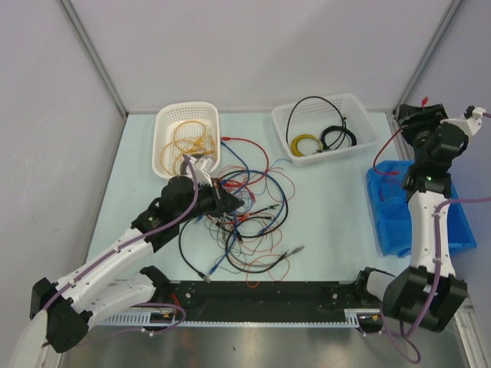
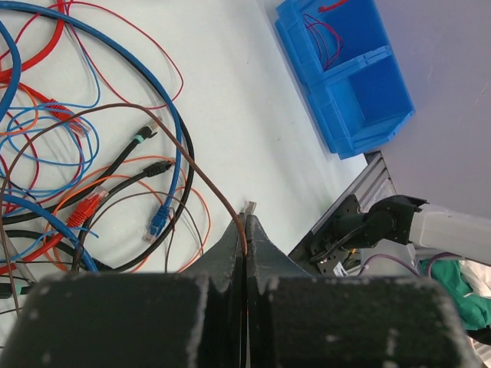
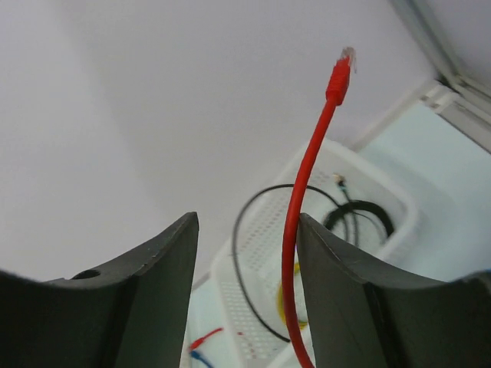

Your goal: Untangle the cables

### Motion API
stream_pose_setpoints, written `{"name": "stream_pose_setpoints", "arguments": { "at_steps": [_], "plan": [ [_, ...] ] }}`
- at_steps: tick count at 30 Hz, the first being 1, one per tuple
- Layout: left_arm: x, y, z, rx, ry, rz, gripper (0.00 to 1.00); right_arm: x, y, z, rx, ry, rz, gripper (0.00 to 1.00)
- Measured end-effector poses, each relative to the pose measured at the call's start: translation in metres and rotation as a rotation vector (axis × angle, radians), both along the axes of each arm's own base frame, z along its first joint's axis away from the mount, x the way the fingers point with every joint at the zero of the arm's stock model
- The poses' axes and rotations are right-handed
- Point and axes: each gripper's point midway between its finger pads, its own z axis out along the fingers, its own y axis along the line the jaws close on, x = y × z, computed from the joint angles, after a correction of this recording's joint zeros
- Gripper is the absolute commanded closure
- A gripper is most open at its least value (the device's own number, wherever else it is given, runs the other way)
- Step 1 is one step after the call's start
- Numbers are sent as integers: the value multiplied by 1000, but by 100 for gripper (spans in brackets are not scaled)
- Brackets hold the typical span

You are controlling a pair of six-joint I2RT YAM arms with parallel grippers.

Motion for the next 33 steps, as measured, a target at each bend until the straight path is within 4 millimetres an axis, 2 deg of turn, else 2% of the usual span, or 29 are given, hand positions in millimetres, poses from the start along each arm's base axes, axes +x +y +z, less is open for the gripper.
{"name": "stream_pose_setpoints", "arguments": {
  "at_steps": [3,5,8,10,13,14,17,19,21,27,28,30,31,33],
  "plan": [
    [0,0,0,-1,0,-1,100,-16,28,39,-19,-106,50,39],
    [0,0,0,1,1,-1,100,-27,55,67,-31,-189,100,38],
    [1,0,6,-1,-7,-1,100,-38,98,85,-36,-243,193,37],
    [3,-2,17,-9,-24,-2,100,-44,129,89,-32,-254,261,40],
    [8,-5,35,-24,-59,-5,100,-50,161,86,-38,-245,344,58],
    [9,-5,40,-30,-68,-4,100,-51,172,83,-43,-234,369,68],
    [11,-7,47,-36,-79,-6,100,-55,186,78,-83,-215,391,88],
    [13,-9,46,-32,-74,-10,100,-56,176,80,-97,-219,358,93],
    [13,-10,43,-27,-65,-13,100,-54,152,84,-95,-226,297,100],
    [12,-12,43,-33,-66,-23,100,-53,33,82,-12,-220,-13,100],
    [12,-12,43,-33,-66,-23,100,-53,22,79,-2,-213,-45,97],
    [12,-12,43,-34,-67,-26,100,-51,12,74,22,-201,-69,79],
    [11,-12,41,-34,-66,-27,100,-47,14,70,34,-193,-51,65],
    [10,-11,39,-34,-65,-29,100,-33,29,59,65,-162,15,54]
  ]
}}
